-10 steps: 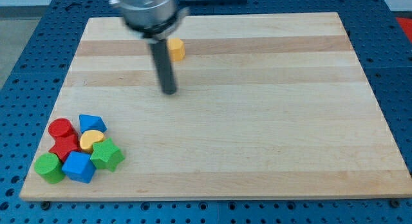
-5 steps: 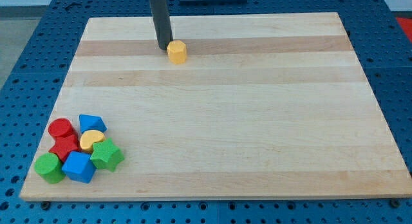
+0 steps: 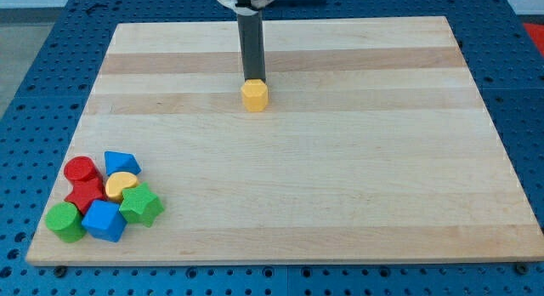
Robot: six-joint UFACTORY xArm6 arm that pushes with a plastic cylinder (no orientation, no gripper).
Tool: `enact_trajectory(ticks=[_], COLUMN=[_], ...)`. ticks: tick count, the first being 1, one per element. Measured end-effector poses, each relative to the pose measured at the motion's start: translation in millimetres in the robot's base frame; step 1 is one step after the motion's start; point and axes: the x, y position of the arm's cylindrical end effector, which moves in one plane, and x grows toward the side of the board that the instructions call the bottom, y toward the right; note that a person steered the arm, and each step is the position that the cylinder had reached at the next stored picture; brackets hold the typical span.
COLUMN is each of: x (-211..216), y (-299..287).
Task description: Slide the yellow hexagon closer to green star
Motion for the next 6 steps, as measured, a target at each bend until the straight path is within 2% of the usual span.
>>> enact_trajectory(ticks=[1,2,3,4,6], x=[17.3,17.8,28.0,45.1,15.7], y=[11.4,58.3,56.4,34.0,-44.7])
